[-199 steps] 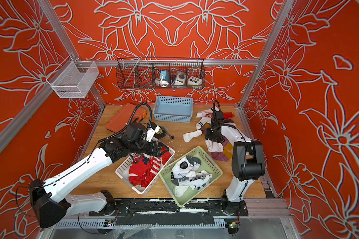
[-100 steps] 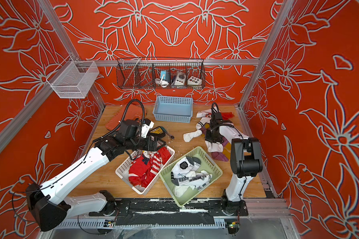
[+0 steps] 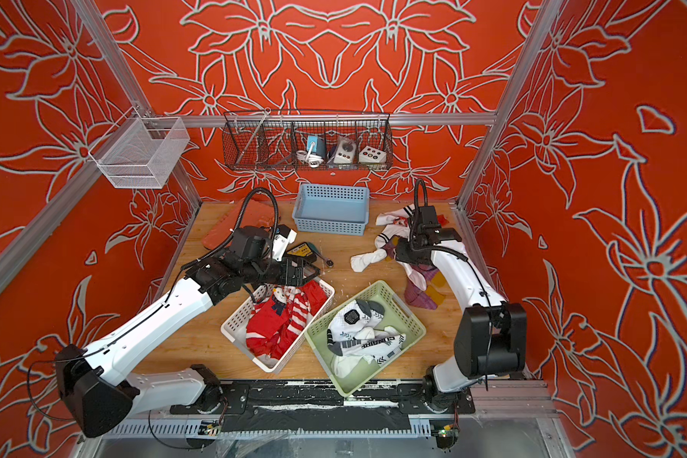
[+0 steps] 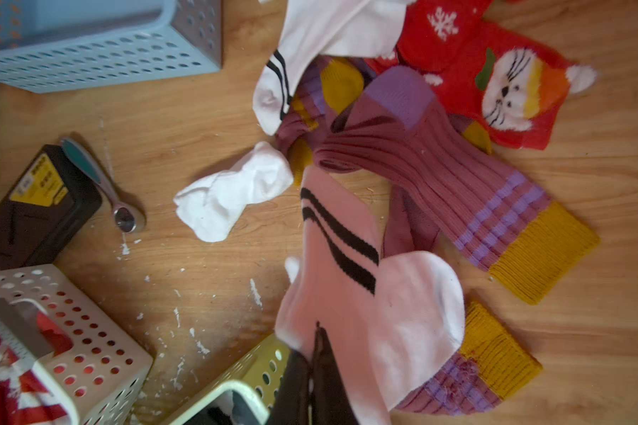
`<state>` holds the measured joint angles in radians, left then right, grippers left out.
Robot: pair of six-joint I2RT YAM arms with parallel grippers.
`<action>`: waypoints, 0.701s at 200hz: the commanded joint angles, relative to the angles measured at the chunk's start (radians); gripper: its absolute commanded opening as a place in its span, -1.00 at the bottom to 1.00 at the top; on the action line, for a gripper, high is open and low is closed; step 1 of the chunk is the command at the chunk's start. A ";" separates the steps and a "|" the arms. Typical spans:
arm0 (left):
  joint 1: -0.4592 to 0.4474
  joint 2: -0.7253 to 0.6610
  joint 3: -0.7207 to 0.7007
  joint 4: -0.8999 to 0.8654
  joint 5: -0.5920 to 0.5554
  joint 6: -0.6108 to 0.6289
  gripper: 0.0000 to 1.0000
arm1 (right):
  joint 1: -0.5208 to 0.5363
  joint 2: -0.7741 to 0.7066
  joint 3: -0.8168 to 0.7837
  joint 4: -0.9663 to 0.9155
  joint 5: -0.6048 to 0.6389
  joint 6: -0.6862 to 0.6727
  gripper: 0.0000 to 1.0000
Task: Sort the socks into the basket by color
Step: Pick up the sock from the center of the board, then place the sock in the bin.
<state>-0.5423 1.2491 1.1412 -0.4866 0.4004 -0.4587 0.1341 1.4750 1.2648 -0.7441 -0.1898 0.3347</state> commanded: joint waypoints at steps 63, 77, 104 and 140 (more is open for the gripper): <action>0.007 0.085 0.065 0.056 0.045 -0.009 0.98 | 0.031 -0.240 0.062 -0.117 -0.088 -0.026 -1.00; 0.007 0.098 0.070 0.059 0.045 -0.011 0.98 | 0.035 -0.274 0.063 -0.125 -0.097 -0.025 -1.00; 0.007 0.122 0.075 0.072 0.048 -0.021 0.98 | 0.045 -0.318 0.083 -0.151 -0.117 -0.026 -1.00; 0.007 0.151 0.089 0.076 0.050 -0.026 0.98 | 0.059 -0.364 0.112 -0.177 -0.140 -0.034 -1.00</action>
<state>-0.5423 1.3830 1.1988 -0.4313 0.4332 -0.4747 0.1776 1.1450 1.3346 -0.8810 -0.2966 0.3222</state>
